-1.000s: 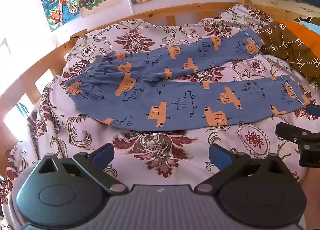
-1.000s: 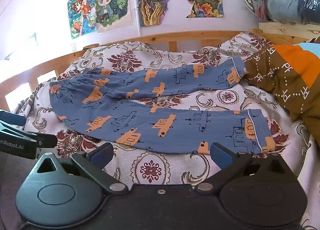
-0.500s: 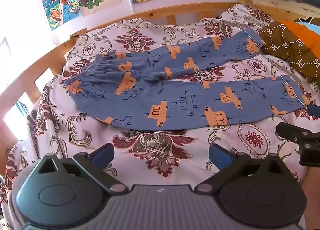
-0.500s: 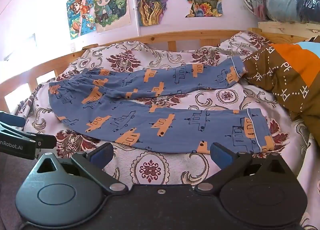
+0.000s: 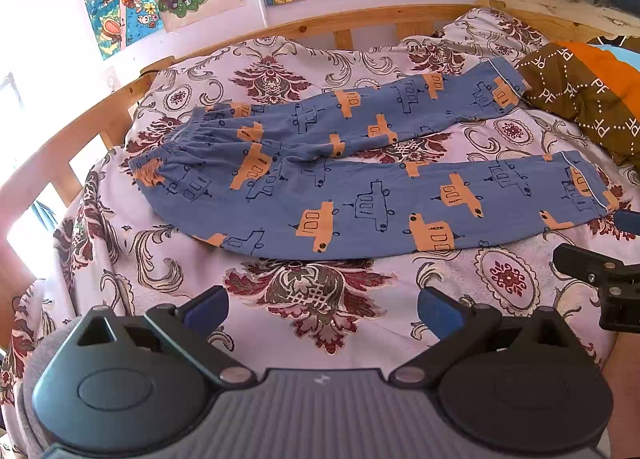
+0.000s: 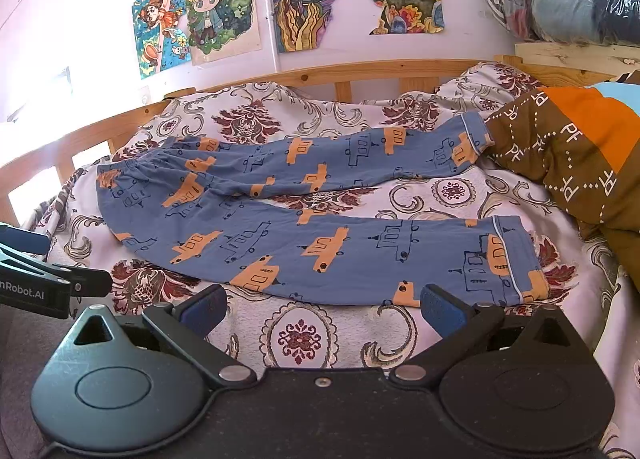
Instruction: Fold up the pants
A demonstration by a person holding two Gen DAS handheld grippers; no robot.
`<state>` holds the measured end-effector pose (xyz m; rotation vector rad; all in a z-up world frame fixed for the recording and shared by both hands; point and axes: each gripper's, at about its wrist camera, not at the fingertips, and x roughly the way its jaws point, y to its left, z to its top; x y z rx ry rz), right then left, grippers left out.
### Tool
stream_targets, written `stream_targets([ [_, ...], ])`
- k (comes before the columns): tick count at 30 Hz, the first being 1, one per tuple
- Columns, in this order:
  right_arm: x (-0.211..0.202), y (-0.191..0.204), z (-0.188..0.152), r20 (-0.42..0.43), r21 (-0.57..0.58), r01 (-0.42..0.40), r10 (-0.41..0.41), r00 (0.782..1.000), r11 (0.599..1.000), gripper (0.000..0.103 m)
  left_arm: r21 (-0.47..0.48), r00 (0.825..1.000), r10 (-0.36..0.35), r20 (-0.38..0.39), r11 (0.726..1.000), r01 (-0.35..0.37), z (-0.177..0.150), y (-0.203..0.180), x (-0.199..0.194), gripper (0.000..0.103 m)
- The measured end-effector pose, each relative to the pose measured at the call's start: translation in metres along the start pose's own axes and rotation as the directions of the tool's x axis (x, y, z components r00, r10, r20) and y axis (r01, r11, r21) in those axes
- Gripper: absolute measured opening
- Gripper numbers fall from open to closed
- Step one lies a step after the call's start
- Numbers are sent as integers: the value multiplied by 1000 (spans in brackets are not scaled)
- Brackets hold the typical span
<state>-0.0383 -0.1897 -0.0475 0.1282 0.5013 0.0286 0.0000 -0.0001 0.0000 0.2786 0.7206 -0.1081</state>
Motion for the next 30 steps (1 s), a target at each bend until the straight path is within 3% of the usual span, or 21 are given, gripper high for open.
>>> stream_targets([
  [30, -1, 0, 1, -10, 1, 18, -18, 1000, 1000, 102, -1, 1000, -5, -8, 1000, 5, 1, -1, -1, 103],
])
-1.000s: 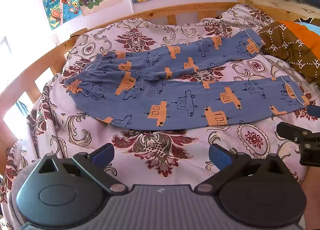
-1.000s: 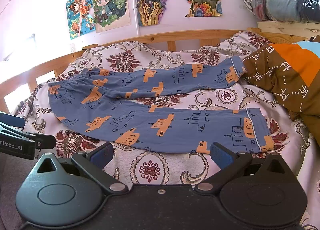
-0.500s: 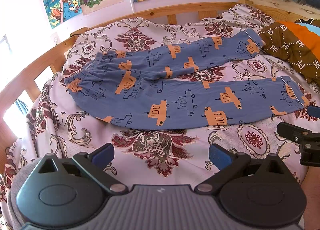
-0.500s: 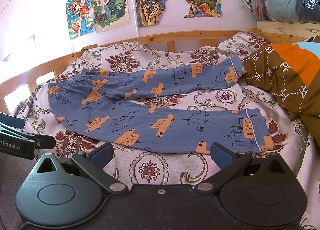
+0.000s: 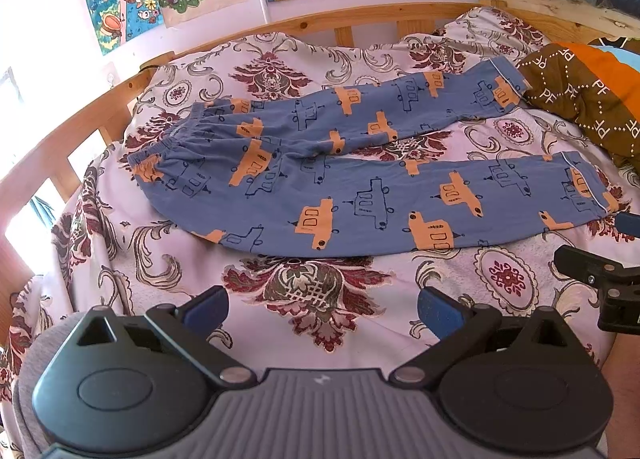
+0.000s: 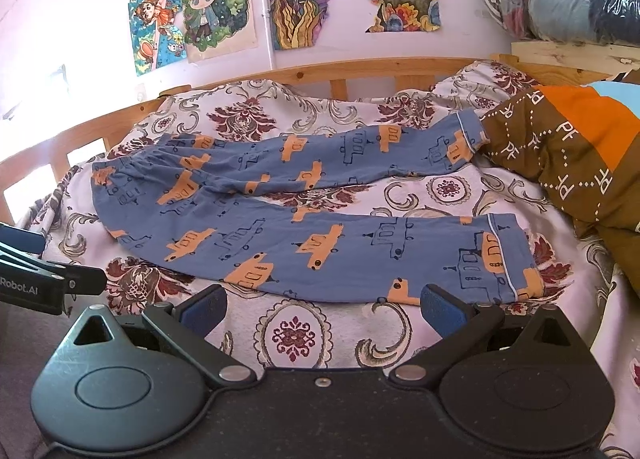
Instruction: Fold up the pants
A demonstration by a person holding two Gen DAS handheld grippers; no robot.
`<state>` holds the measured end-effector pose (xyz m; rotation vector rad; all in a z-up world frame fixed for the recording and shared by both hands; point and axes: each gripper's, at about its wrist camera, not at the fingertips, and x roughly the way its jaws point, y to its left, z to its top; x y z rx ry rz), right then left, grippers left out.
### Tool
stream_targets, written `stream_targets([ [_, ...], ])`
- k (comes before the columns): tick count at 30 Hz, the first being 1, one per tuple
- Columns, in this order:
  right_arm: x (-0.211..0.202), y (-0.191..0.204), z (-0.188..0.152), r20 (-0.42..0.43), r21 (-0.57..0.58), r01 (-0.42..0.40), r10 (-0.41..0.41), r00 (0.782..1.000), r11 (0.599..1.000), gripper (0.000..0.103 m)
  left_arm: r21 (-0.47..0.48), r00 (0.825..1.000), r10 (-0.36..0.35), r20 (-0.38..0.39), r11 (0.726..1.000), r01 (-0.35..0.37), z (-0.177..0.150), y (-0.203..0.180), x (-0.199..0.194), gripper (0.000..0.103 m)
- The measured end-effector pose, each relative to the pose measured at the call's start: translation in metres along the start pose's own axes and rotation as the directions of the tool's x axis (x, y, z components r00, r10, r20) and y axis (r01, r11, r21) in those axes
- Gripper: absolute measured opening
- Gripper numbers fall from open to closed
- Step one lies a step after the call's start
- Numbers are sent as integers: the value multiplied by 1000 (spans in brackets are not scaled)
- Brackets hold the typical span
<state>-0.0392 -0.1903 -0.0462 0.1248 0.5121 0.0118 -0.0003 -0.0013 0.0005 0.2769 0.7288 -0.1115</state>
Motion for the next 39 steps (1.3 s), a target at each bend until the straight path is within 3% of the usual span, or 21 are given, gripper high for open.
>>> stream_targets([
  [3, 1, -5, 4, -6, 9, 13, -13, 1000, 1000, 102, -3, 999, -29, -20, 1000, 28, 0, -2, 4, 103],
  [7, 1, -11, 17, 5, -11, 2, -2, 1000, 1000, 103, -62, 991, -124, -44, 991, 121, 16, 12, 6, 103],
  [12, 22, -16, 52, -31, -85, -30, 27, 999, 996, 102, -134, 976, -218, -9, 967, 215, 49, 42, 23, 103],
  [15, 48, -17, 82, -47, -138, -58, 52, 998, 989, 103, -234, 948, -317, -6, 923, 307, 77, 71, 46, 103],
  [18, 86, -17, 114, -57, -222, -83, 72, 996, 971, 102, -365, 918, -396, -12, 856, 365, 107, 106, 84, 103],
  [20, 117, -19, 136, -73, -266, -115, 99, 992, 957, 102, -378, 911, -413, -12, 845, 378, 130, 127, 112, 103],
  [22, 151, -21, 155, -79, -302, -134, 115, 990, 944, 103, -306, 924, -383, -2, 880, 364, 156, 143, 139, 103],
  [25, 205, -22, 181, -76, -384, -154, 135, 988, 911, 102, -150, 961, -276, 18, 949, 276, 195, 162, 179, 103],
  [29, 281, -19, 217, -161, -468, -259, 207, 965, 845, 102, 5, 968, -249, -6, 968, 249, 244, 185, 238, 103],
  [32, 335, -13, 245, -278, -477, -401, 298, 913, 782, 103, 149, 949, -316, 5, 938, 312, 270, 194, 272, 103],
  [34, 363, -9, 259, -334, -468, -466, 338, 880, 751, 103, 229, 934, -355, -46, 906, 355, 286, 193, 294, 103],
  [37, 408, -5, 280, -418, -436, -543, 373, 828, 717, 102, 315, 879, -447, -168, 821, 477, 300, 189, 320, 103],
  [39, 430, -2, 288, -455, -418, -578, 389, 801, 701, 102, 345, 849, -470, -242, 776, 528, 303, 187, 336, 103],
])
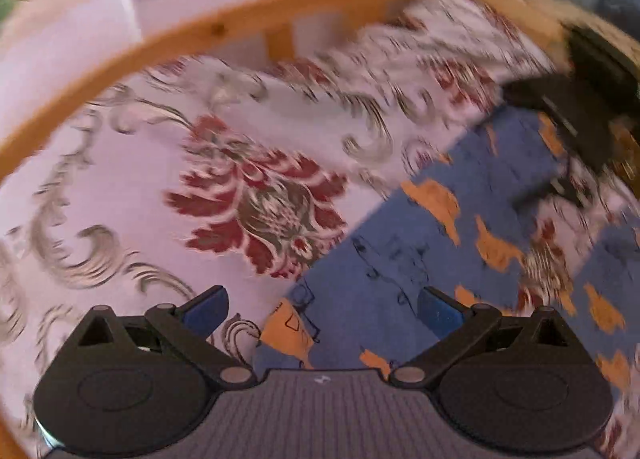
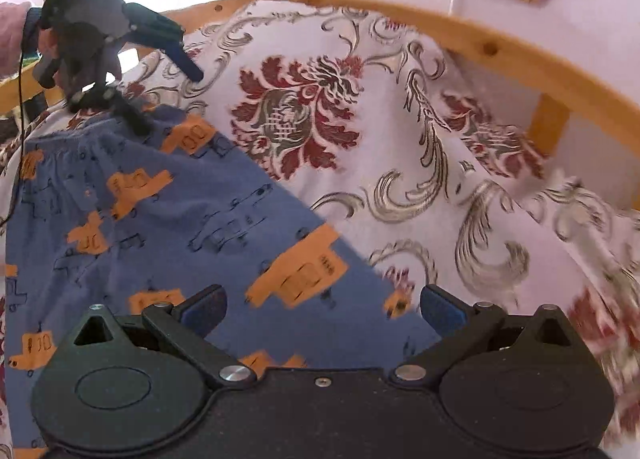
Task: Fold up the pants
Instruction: 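Grasp the pants hem with the left gripper while the right gripper grasps the waistband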
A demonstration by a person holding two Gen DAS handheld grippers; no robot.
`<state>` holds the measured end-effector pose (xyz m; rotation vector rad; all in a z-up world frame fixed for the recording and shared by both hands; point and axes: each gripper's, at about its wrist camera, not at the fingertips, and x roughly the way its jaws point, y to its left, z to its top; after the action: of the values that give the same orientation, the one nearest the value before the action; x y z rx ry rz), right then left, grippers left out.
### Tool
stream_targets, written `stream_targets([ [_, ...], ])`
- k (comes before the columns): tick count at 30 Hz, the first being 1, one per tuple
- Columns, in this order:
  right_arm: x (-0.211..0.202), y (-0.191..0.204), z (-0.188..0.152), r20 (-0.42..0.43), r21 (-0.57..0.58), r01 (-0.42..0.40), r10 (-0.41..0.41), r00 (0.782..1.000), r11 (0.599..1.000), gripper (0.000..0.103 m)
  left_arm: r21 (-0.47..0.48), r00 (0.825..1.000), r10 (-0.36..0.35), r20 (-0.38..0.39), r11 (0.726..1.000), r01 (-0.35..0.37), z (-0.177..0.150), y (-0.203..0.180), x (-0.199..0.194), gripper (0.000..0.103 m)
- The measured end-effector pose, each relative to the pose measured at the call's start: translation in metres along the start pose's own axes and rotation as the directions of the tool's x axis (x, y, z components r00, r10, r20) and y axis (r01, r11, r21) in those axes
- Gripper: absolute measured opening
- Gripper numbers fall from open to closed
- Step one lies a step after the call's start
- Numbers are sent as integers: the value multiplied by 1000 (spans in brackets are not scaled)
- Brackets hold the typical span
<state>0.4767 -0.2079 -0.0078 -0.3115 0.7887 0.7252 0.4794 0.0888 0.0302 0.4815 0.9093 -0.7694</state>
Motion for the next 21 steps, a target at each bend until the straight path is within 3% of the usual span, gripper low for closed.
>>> stream_targets([
  [6, 34, -36, 16, -97, 26, -58, 60, 993, 998, 102, -43, 992, -73, -106, 997, 68, 10, 28, 31, 94],
  [8, 39, -42, 15, -128, 36, -83, 87, 988, 996, 96, -45, 988, -87, -127, 996, 82, 14, 32, 39, 89],
  [13, 44, -35, 11, -201, -37, -100, 90, 975, 994, 76, 73, 970, -38, -240, 996, 58, 20, 18, 50, 47],
  [14, 44, -33, 9, -202, -35, -97, 88, 975, 995, 64, 104, 963, -20, -267, 993, 50, 19, 15, 52, 44],
  [15, 43, -32, 9, -201, -35, -97, 88, 976, 995, 45, 127, 958, -1, -287, 991, 39, 18, 12, 54, 36],
  [16, 43, -30, 9, -202, -45, -84, 73, 977, 995, 35, 143, 954, 18, -300, 989, 26, 18, 10, 55, 26],
  [17, 43, -27, 8, -204, -61, -55, 41, 978, 997, 17, 152, 951, 38, -305, 988, 9, 18, 8, 56, 20],
  [18, 43, -25, 9, -205, -74, -38, 22, 979, 997, 5, 151, 949, 58, -309, 988, -11, 18, 8, 57, 12],
  [21, 32, -23, 8, -164, -77, 5, -17, 986, 997, 0, 148, 949, 102, -298, 987, -59, 18, 5, 53, 4],
])
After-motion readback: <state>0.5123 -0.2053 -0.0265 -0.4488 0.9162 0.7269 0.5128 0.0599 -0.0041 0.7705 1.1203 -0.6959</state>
